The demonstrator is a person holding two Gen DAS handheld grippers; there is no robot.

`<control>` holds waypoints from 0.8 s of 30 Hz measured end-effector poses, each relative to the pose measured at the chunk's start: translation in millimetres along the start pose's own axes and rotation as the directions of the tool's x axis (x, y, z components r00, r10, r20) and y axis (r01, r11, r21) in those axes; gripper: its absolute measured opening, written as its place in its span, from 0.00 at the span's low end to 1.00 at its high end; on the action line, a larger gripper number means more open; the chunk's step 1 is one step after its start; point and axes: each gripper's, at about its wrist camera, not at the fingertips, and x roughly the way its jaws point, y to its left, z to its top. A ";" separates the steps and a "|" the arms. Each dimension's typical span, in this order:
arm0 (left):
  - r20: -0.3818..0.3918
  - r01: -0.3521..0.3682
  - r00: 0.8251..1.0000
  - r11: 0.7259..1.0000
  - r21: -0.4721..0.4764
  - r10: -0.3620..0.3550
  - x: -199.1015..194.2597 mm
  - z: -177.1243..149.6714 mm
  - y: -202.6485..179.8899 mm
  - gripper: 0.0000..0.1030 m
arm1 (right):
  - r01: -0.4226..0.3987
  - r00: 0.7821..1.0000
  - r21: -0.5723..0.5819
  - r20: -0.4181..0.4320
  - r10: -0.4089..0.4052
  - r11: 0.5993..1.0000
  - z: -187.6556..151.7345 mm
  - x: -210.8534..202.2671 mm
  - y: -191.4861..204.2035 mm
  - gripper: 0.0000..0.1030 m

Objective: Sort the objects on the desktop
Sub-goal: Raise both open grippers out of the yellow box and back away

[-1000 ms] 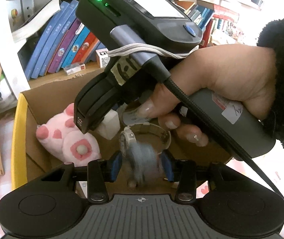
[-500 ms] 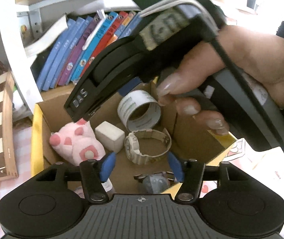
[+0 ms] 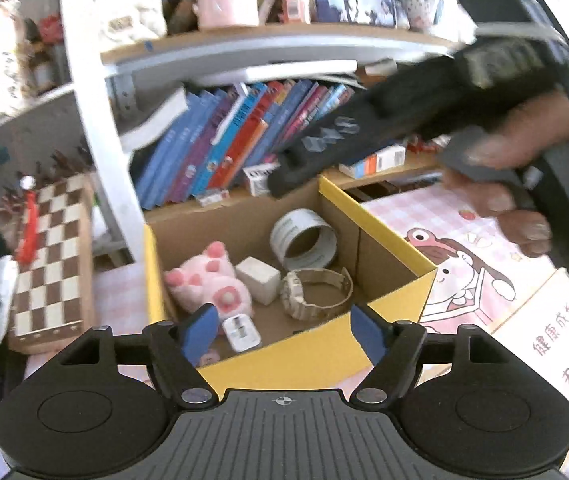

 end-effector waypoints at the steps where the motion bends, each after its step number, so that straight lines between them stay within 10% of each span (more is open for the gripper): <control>1: 0.007 -0.008 1.000 1.000 -0.004 0.008 -6.1 -2.1 0.4 0.75 | 0.006 1.000 -0.001 0.007 -0.006 1.000 -4.5 -8.4 1.9 0.74; 24: -0.022 -0.089 0.996 0.989 -0.115 0.087 -99.9 -102.6 -3.2 0.84 | 0.154 0.988 -0.049 -0.024 -0.155 0.987 -166.6 -124.1 71.5 0.83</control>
